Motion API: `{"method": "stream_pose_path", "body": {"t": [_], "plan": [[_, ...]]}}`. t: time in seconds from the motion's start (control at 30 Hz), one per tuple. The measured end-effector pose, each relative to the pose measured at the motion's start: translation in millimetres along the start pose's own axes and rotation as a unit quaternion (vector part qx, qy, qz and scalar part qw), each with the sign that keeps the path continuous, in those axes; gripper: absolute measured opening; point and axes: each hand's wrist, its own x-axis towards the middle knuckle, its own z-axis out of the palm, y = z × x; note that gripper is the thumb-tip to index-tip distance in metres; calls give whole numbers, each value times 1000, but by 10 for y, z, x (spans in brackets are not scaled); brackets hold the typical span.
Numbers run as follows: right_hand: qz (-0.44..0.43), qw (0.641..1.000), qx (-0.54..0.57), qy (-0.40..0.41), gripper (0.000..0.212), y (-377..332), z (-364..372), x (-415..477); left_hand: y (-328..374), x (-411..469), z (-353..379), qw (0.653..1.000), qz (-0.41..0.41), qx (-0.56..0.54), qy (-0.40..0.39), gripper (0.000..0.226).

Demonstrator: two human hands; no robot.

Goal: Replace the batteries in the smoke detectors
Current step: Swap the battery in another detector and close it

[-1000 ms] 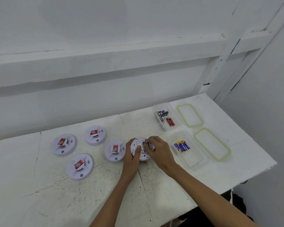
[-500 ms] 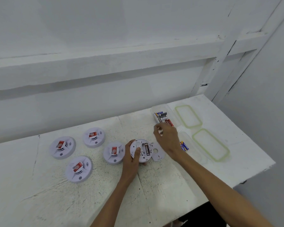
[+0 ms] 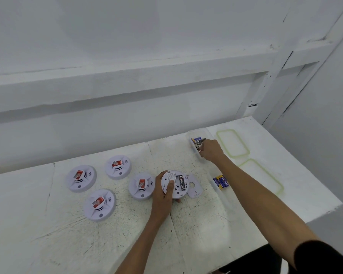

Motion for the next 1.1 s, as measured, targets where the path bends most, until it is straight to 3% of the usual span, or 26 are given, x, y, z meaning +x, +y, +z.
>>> {"method": "stream_pose_path", "body": {"t": [0.1,0.23,0.57,0.7,1.0,1.1], "plan": [[9,1000,11,-1,5,47,29,-2,11,3,0,1000,3,1,1,33],[12,1000,22,6,19,80,72,26,2,12,-2,1000,2,-4,-1,33],[-19,998,60,-5,19,135,-13,16,-8,10,-1,1000,-4,3,1,39],[-48,994,98,26,38,194,-78,-5,-11,8,3,1000,5,12,5,34],[-114,959,213,150,24,18,-184,-442,24,-1,1,1000,6,4,6,33],[-150,940,268,149,19,-83,-81,-688,6,-9,-6,1000,1,-4,8,36]]}}
